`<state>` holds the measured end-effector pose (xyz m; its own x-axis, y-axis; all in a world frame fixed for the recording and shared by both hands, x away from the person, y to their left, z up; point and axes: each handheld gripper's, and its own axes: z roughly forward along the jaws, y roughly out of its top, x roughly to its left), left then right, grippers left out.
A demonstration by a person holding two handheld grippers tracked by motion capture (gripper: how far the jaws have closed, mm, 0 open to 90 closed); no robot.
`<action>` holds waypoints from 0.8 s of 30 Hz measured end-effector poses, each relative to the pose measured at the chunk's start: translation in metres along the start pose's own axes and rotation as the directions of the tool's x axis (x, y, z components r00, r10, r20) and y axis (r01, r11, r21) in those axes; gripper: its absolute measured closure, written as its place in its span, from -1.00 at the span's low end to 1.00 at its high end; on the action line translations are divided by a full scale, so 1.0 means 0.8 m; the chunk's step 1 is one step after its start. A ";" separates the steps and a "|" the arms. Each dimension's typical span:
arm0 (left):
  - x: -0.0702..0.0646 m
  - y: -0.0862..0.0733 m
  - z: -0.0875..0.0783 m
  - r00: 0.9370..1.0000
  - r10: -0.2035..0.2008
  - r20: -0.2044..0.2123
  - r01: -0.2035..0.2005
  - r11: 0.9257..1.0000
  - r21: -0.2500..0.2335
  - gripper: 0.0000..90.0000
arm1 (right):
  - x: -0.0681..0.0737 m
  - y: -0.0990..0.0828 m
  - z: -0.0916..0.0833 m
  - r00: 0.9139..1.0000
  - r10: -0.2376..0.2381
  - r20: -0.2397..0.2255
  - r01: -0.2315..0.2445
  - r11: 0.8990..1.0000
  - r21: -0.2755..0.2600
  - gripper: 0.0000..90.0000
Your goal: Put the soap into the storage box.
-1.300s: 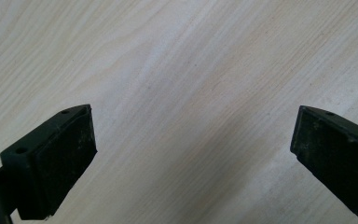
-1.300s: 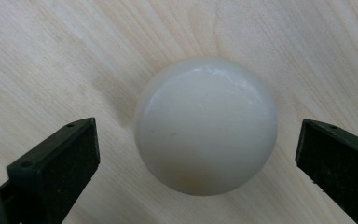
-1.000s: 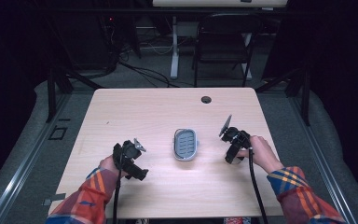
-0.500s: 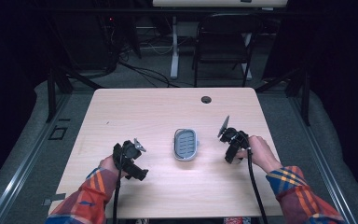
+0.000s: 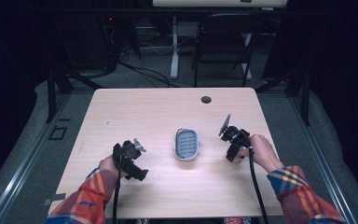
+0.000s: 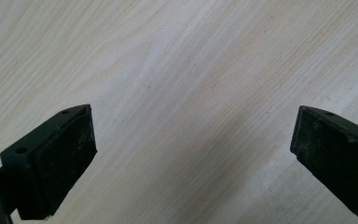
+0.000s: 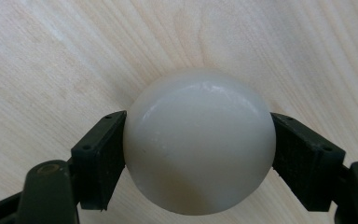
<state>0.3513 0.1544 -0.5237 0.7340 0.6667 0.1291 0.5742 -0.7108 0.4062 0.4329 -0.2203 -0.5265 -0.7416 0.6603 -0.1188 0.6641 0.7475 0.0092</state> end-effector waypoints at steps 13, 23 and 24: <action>-0.001 -0.001 -0.001 1.000 0.010 0.004 -0.010 1.000 0.003 -1.00 | 0.004 -0.001 -0.012 1.000 -0.018 0.018 0.018 1.000 -0.016 -0.49; -0.001 0.000 -0.002 1.000 0.009 0.018 -0.009 1.000 -0.003 -1.00 | 0.006 -0.003 -0.017 1.000 -0.015 0.016 0.015 0.999 -0.037 -0.49; -0.001 0.000 -0.002 1.000 0.008 0.018 -0.008 1.000 -0.003 -1.00 | 0.005 -0.001 -0.020 0.999 -0.034 0.019 0.034 0.999 -0.017 -0.49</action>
<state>0.3499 0.1544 -0.5227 0.7453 0.6566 0.1160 0.5672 -0.7157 0.4074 0.4278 -0.2172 -0.5110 -0.7618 0.6330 -0.1375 0.6367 0.7708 0.0216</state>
